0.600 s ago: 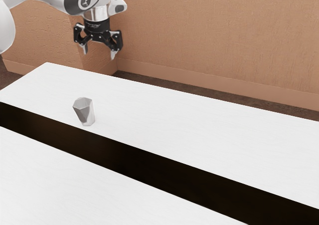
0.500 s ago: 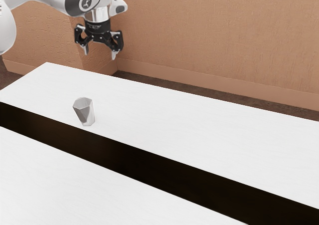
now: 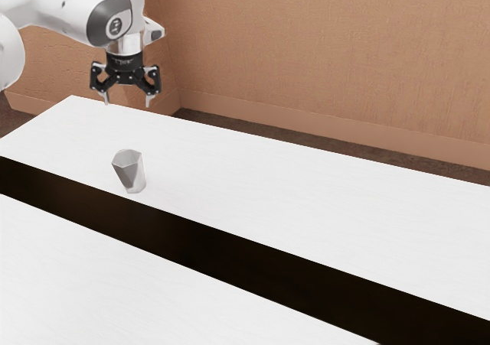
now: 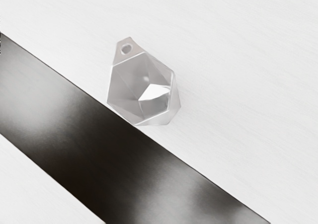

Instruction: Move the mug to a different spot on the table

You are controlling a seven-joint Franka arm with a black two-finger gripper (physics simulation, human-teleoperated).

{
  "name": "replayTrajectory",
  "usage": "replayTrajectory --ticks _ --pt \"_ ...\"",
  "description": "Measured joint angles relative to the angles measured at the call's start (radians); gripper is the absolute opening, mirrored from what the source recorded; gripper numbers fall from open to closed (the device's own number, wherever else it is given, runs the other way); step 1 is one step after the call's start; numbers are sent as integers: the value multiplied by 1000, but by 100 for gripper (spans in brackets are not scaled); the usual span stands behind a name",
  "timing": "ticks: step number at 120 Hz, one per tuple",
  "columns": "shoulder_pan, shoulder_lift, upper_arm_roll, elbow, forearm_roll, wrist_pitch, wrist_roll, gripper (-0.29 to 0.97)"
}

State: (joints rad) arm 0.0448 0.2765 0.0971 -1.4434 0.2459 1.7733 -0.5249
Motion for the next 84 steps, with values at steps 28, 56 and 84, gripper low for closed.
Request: replayTrajectory --ticks 28,56,84 --pt "60 12 44 -78 -37 128 -103 68" --pt "150 117 44 -80 -104 275 -181 68" --pt "241 249 -18 -41 -142 393 -225 68"
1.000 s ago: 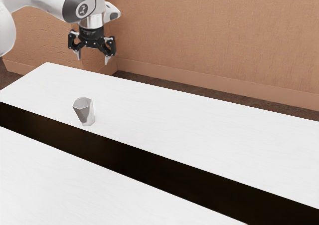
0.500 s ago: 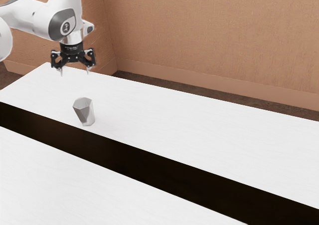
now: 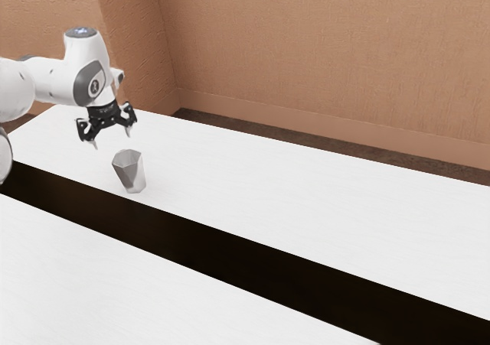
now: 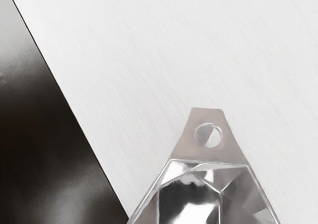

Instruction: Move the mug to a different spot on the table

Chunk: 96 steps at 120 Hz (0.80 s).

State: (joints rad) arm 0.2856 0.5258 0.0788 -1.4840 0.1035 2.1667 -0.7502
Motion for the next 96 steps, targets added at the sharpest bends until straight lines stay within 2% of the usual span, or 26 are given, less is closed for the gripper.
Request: replayTrajectory --ticks 32,59,96 --pt "84 139 -85 117 -6 59 -24 68" --pt "120 198 -110 169 -6 73 -31 66" --pt "125 228 -126 174 -6 79 -32 44"
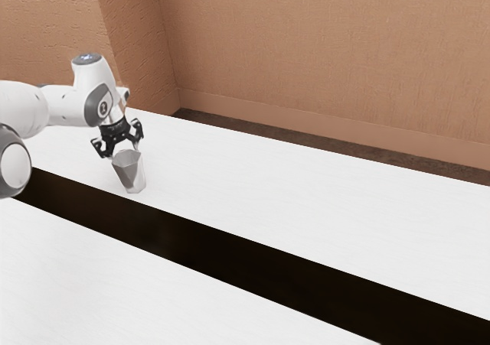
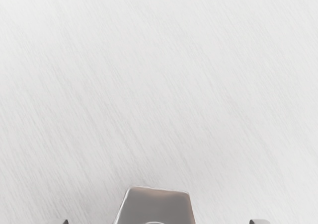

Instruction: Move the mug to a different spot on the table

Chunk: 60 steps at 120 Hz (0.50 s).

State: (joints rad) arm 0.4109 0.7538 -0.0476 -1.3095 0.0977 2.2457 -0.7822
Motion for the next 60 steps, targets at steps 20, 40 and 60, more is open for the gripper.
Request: replayTrajectory --ticks 20,40,60 --pt "0 2 0 1 2 1 -1 35" --pt "0 2 0 -2 5 1 -3 29" --pt "1 -10 1 -22 9 0 -6 23"
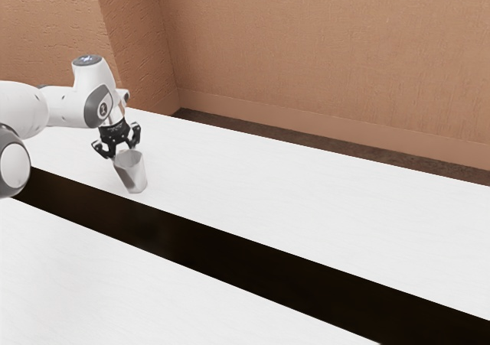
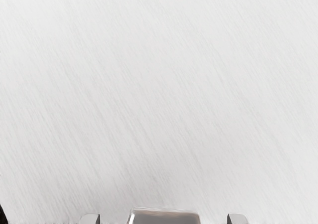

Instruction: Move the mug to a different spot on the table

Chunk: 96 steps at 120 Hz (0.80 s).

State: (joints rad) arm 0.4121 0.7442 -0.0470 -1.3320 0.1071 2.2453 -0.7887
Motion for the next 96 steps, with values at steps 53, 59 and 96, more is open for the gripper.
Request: replayTrajectory --ticks 53,59,96 --pt "3 -58 -12 -14 -38 -74 -11 4" --pt "11 -63 -12 -15 -82 -93 -5 4" --pt "27 -137 -65 -24 -278 -320 38 3"
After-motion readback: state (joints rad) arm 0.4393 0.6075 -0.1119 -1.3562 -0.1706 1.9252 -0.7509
